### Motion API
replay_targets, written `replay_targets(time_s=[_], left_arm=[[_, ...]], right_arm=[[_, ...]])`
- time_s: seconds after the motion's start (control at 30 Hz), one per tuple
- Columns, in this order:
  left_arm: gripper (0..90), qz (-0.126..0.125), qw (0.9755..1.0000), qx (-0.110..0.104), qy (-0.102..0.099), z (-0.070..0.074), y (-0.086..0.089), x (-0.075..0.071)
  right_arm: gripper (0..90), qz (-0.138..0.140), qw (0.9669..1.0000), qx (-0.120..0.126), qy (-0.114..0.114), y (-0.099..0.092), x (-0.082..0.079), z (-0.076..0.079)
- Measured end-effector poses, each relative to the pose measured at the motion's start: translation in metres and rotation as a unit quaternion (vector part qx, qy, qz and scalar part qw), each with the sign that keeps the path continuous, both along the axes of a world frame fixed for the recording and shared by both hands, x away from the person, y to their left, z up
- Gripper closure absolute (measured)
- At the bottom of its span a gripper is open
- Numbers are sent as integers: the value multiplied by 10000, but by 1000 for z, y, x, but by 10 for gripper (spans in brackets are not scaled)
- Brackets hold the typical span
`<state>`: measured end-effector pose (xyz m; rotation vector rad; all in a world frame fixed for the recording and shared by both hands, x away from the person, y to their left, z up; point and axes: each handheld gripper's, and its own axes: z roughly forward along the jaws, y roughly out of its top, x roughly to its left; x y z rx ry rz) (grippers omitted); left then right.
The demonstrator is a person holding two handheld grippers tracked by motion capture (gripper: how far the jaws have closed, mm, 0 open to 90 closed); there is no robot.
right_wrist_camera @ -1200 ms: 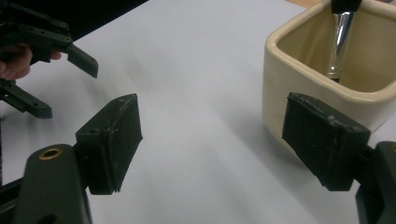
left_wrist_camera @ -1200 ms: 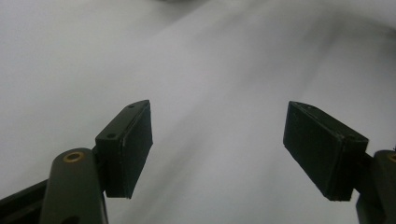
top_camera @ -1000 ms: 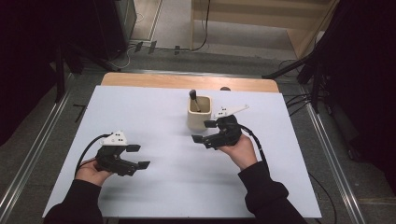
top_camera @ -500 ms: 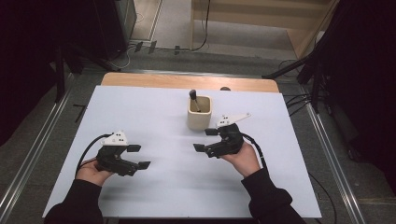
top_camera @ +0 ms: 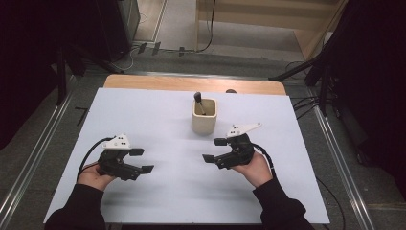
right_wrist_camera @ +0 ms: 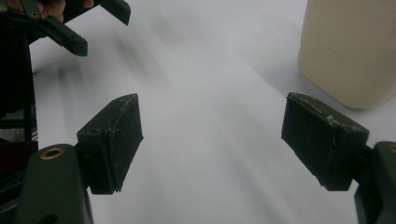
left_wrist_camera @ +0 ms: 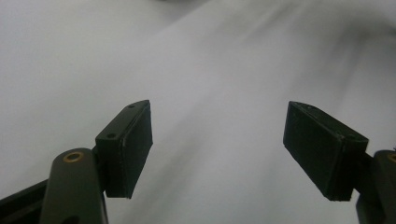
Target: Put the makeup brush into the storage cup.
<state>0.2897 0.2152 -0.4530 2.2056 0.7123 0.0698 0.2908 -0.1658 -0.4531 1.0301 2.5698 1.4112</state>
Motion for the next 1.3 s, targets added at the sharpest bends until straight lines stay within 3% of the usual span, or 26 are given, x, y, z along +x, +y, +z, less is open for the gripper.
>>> replay_targets(time_s=[1.3], left_arm=[[245, -98, 9999, 85, -11, -1, -2, -1]], right_arm=[[214, -150, 9992, -352, 132, -42, -26, -17]])
